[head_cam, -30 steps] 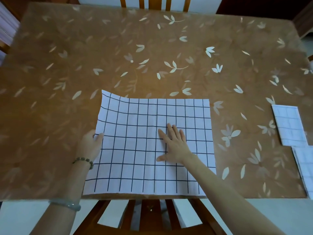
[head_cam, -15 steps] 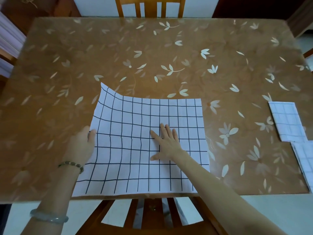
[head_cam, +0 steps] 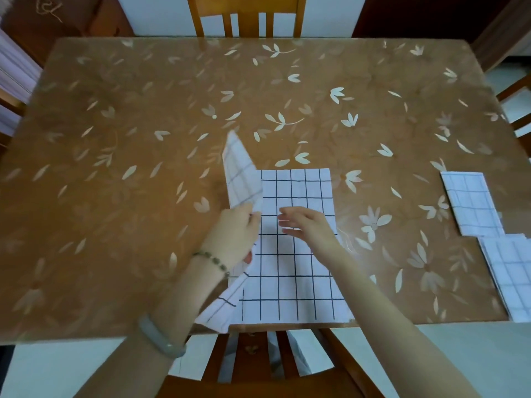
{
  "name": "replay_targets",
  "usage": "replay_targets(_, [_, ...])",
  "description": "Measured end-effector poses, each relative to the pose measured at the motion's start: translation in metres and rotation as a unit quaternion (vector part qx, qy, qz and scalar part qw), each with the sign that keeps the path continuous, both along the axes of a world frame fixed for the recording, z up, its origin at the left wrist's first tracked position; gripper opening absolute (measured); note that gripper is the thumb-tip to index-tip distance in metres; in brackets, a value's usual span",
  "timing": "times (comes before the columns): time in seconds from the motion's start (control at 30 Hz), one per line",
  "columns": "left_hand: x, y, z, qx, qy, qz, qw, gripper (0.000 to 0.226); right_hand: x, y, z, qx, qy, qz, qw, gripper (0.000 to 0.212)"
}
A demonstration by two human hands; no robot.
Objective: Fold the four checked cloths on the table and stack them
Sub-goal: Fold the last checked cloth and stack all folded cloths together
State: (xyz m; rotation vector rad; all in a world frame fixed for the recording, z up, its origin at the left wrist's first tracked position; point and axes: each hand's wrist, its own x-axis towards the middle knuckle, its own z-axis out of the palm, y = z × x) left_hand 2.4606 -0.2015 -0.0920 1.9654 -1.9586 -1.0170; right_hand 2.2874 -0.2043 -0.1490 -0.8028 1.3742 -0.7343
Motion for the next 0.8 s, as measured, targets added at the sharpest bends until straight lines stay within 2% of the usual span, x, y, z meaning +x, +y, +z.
replay_targets(0.1, [-0.04, -0.006, -0.019, 0.007, 0.006, -0.017, 1.0, 0.035, -0.021, -0.005, 0.002, 0.064, -0.109, -0.073, 0.989, 0.039])
replay_targets(0.23, [-0.074, -0.01, -0.049, 0.022, 0.034, -0.008, 0.999, 0.025, -0.039, -0.007, -0.013, 0.105, -0.102, -0.069, 0.987, 0.058])
replay_targets(0.3, [-0.084, -0.009, -0.059, 0.025, 0.042, -0.016, 0.999, 0.023, -0.044, -0.007, -0.019, 0.109, -0.08, -0.068, 0.989, 0.053])
replay_targets(0.4, [-0.084, -0.009, -0.077, 0.04, 0.042, -0.038, 0.998, 0.039, -0.049, -0.008, -0.029, 0.103, -0.022, -0.064, 0.992, 0.032])
replay_targets(0.47, [-0.07, -0.012, -0.089, 0.025, 0.036, -0.042, 0.998, 0.041, -0.05, -0.011, -0.038, 0.102, 0.041, -0.082, 0.991, 0.039])
replay_targets(0.57, [-0.035, -0.02, -0.108, -0.068, 0.018, -0.031, 0.997, 0.028, -0.049, -0.015, -0.049, 0.089, 0.134, -0.094, 0.982, 0.051])
replay_targets(0.63, [-0.014, -0.025, -0.117, -0.112, -0.022, -0.036, 0.993, 0.03, -0.05, -0.015, -0.059, 0.073, 0.177, -0.082, 0.978, 0.055])
replay_targets(0.7, [-0.001, -0.025, -0.127, -0.105, -0.069, -0.068, 0.99, 0.042, -0.052, -0.015, -0.068, 0.063, 0.22, -0.071, 0.971, 0.05])
replay_targets(0.8, [0.005, -0.023, -0.142, -0.065, -0.157, -0.166, 0.971, 0.073, -0.051, -0.015, -0.074, 0.052, 0.267, -0.058, 0.961, 0.048])
